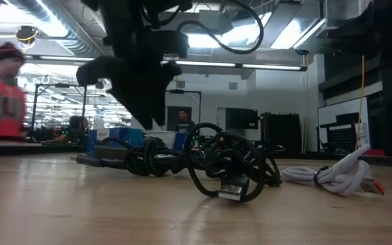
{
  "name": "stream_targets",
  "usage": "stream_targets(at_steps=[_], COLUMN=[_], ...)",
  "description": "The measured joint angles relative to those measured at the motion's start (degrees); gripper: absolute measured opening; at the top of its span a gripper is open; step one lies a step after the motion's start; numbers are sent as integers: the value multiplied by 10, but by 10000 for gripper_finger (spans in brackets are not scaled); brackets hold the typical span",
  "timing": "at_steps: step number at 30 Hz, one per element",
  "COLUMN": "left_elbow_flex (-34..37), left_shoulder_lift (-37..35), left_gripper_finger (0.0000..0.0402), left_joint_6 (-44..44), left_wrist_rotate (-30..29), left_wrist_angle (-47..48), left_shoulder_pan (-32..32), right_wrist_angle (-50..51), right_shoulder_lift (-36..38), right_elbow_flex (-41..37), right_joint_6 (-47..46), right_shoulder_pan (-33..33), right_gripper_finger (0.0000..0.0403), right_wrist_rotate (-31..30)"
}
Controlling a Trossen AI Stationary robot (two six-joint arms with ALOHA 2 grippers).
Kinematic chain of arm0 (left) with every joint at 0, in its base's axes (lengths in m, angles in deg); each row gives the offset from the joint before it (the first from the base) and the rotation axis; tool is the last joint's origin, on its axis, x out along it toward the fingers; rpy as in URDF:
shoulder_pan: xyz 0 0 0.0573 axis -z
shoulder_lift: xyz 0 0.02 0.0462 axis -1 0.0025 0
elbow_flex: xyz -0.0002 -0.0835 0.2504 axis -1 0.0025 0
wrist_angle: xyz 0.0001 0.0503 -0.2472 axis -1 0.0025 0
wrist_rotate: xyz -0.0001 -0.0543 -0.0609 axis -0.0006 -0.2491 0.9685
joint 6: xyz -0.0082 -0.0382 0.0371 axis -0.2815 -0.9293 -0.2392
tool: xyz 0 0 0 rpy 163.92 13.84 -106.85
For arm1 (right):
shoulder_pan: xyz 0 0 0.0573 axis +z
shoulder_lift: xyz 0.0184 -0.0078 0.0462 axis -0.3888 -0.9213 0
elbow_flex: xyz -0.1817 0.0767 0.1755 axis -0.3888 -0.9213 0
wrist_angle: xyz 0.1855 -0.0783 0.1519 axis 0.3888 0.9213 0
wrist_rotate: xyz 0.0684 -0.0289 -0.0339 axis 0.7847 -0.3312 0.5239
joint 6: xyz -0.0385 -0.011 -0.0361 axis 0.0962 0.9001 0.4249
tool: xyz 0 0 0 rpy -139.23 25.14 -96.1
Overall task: Pick and place USB-C Cables
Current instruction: Put the left white charger cable into the black bin
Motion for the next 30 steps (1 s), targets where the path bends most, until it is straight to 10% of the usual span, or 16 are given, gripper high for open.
stream_targets(at_steps=[30], left_elbow_flex=[78], left_shoulder_lift=[75], left_gripper_finger=[154], left_joint_6=[71], left_wrist_rotate=[39], left_wrist_angle=[-172], left_shoulder_pan=[0], right_wrist_angle=[16], right_shoulder_lift=[1], right_elbow_flex=[0], right_joint_6=[0], right_shoulder_pan=[0], right_gripper_finger=[184], right_wrist_rotate=[-9])
